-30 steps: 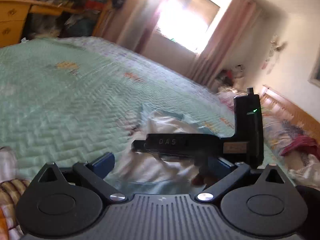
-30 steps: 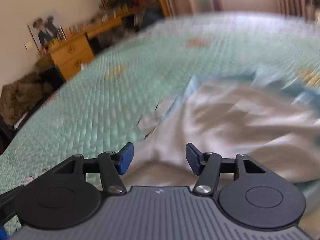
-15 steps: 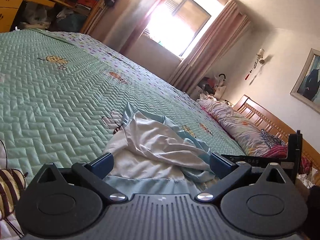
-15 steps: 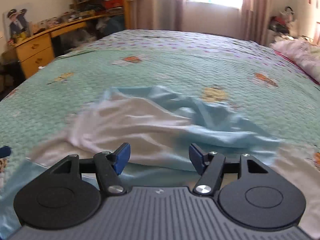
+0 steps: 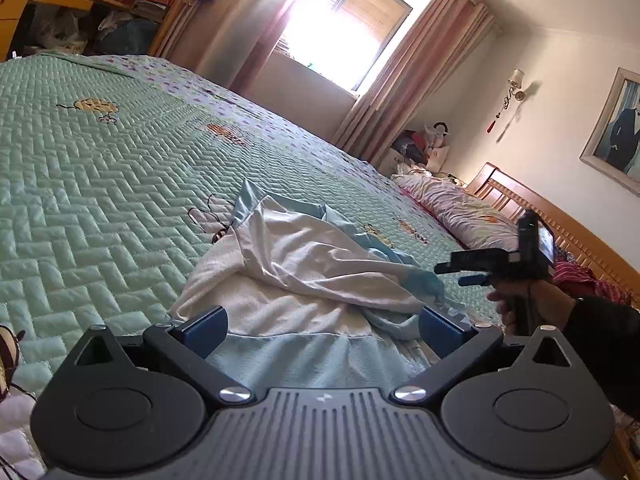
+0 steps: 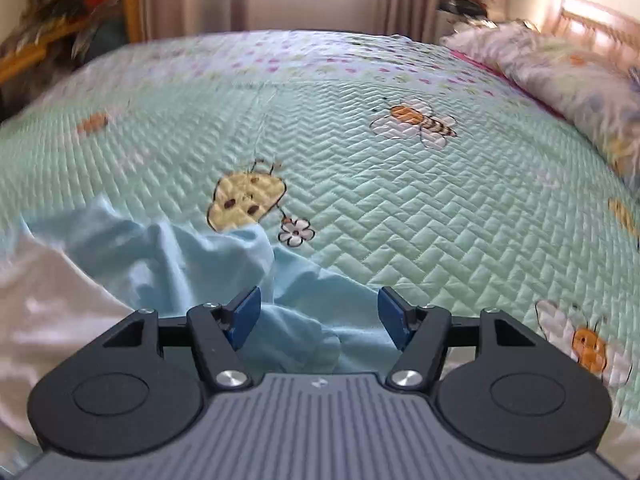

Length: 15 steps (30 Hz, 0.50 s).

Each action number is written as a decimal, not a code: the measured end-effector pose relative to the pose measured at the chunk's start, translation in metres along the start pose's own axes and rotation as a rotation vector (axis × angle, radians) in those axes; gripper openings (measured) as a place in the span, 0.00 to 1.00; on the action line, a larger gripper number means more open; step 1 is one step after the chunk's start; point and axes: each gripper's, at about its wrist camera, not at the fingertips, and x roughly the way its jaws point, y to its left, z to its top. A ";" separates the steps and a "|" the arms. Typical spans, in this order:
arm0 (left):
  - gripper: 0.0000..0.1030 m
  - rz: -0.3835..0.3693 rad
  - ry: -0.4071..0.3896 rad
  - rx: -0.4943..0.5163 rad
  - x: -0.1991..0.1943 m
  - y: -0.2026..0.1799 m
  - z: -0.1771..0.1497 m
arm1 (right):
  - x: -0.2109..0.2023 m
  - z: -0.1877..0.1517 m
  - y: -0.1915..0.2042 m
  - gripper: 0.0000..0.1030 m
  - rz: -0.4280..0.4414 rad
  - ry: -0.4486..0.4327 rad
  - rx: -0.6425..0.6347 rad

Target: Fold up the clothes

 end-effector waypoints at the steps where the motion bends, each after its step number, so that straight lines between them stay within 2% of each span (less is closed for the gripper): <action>1: 0.99 -0.005 -0.005 0.002 -0.002 -0.001 0.001 | -0.009 -0.004 -0.001 0.67 0.003 -0.003 0.011; 3: 0.99 -0.016 -0.016 0.007 -0.006 -0.002 0.002 | -0.028 -0.021 0.001 0.71 0.024 -0.012 -0.006; 5: 0.99 -0.021 -0.027 0.010 -0.009 -0.004 0.002 | -0.045 -0.043 0.004 0.74 0.079 -0.013 -0.011; 7: 0.99 -0.021 -0.032 0.011 -0.010 -0.005 0.001 | -0.050 -0.059 0.007 0.74 0.111 0.020 0.013; 8: 0.99 -0.019 -0.033 0.011 -0.011 -0.005 0.001 | -0.050 -0.066 0.006 0.74 0.126 0.038 0.051; 11: 0.99 -0.013 -0.035 0.013 -0.011 -0.006 0.000 | -0.039 -0.077 -0.012 0.72 0.206 0.070 0.285; 13: 0.99 -0.015 -0.035 0.011 -0.010 -0.005 0.000 | -0.030 -0.081 -0.023 0.68 0.238 0.082 0.438; 15: 0.99 -0.017 -0.031 0.011 -0.009 -0.005 0.000 | -0.025 -0.082 -0.030 0.60 0.246 0.073 0.532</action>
